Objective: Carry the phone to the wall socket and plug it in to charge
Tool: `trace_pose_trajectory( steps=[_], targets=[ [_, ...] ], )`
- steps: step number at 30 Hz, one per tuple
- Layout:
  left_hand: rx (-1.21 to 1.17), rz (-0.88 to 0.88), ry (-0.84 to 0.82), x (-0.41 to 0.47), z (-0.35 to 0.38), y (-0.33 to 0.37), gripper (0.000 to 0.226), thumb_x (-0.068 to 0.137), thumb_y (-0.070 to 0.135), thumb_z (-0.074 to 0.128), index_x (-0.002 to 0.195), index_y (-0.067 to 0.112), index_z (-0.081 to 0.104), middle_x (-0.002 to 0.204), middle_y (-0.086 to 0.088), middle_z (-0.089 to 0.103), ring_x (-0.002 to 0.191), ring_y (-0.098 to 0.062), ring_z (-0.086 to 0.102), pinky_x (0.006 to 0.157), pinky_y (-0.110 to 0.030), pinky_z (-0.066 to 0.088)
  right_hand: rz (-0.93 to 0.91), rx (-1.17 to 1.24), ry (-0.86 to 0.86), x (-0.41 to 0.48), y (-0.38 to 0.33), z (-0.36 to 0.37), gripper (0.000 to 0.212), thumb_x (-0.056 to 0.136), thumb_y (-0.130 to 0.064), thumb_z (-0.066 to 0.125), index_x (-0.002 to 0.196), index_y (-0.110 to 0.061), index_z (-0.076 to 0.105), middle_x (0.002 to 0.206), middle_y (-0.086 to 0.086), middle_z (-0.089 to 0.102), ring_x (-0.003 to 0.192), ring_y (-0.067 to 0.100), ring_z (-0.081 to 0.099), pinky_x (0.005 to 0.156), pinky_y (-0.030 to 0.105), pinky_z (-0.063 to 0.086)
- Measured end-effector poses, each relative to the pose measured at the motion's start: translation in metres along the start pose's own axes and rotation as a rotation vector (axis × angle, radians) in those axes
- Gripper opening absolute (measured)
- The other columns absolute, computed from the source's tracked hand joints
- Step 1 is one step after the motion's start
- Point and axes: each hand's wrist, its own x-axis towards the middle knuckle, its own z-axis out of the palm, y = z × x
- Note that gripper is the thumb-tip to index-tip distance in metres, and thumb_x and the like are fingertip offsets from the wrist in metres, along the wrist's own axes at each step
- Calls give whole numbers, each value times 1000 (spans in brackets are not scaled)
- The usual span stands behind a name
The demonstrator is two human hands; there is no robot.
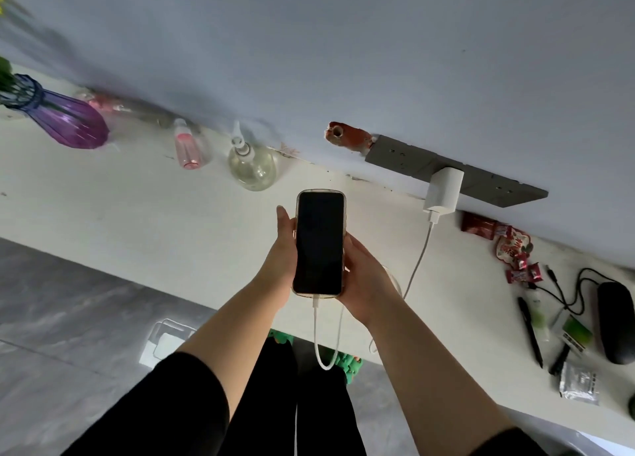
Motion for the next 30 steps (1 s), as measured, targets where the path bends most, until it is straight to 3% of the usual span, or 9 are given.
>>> trace_pose_trajectory(
  steps=[3, 6, 9, 14, 16, 19, 23, 25, 30],
  targets=[
    [59, -19, -9, 25, -11, -1, 61, 87, 73, 8, 98, 45, 62, 73, 14, 76, 71, -2, 70, 63, -28, 49, 19, -16, 72, 28, 8, -8, 26, 97, -28, 51, 118, -26, 67, 101, -2, 75, 96, 22, 69, 74, 39, 59],
    [82, -40, -7, 51, -19, -3, 69, 89, 71, 9, 123, 36, 57, 94, 7, 67, 84, -7, 63, 63, -29, 46, 9, -81, 105, 53, 13, -14, 26, 98, -27, 50, 118, -25, 67, 90, -4, 71, 90, 19, 64, 76, 35, 53],
    [94, -49, 1, 70, -23, -5, 73, 90, 70, 9, 128, 30, 56, 95, 11, 66, 84, -5, 61, 65, -28, 45, 8, -121, 105, 71, 15, -13, 20, 97, -28, 53, 106, -27, 70, 89, -2, 72, 87, 19, 65, 78, 36, 54],
    [68, -54, 24, 91, -23, -11, 69, 93, 66, 10, 124, 29, 59, 91, 14, 69, 83, -3, 64, 70, -28, 47, 27, -139, 227, 92, 15, -5, 21, 94, -19, 51, 102, -20, 71, 90, 3, 70, 93, 22, 65, 84, 43, 56],
    [50, -60, 14, 96, -23, -13, 71, 93, 66, 10, 127, 27, 59, 105, 6, 72, 95, -11, 66, 87, -35, 49, 18, -137, 328, 96, 16, 1, 27, 91, -11, 47, 101, -15, 73, 92, 6, 69, 93, 22, 64, 84, 45, 58],
    [31, -64, 24, 99, -22, -13, 70, 93, 65, 12, 129, 27, 59, 121, -3, 69, 111, -22, 64, 103, -44, 45, -28, -128, 485, 100, 17, 8, 31, 85, -8, 46, 74, -16, 73, 86, 9, 69, 85, 22, 65, 74, 43, 60],
    [17, -65, 58, 103, -23, -14, 68, 94, 64, 13, 130, 29, 58, 125, -4, 67, 114, -24, 63, 104, -44, 45, -46, -177, 579, 100, 20, 12, 31, 81, -11, 44, 64, -16, 69, 93, 20, 72, 84, 25, 64, 78, 38, 56],
    [17, -73, 72, 105, -25, -13, 69, 93, 65, 12, 129, 29, 59, 124, -5, 68, 115, -26, 62, 104, -46, 45, -61, -181, 566, 101, 22, 13, 30, 84, -11, 44, 71, -16, 70, 91, 13, 74, 91, 26, 69, 78, 38, 58],
    [9, -94, 70, 109, -26, -11, 70, 93, 65, 13, 125, 26, 62, 119, -6, 70, 110, -27, 65, 102, -48, 47, -81, -181, 551, 103, 22, 15, 33, 85, -9, 42, 70, -16, 70, 85, 5, 74, 85, 22, 69, 66, 34, 59]
  ],
)
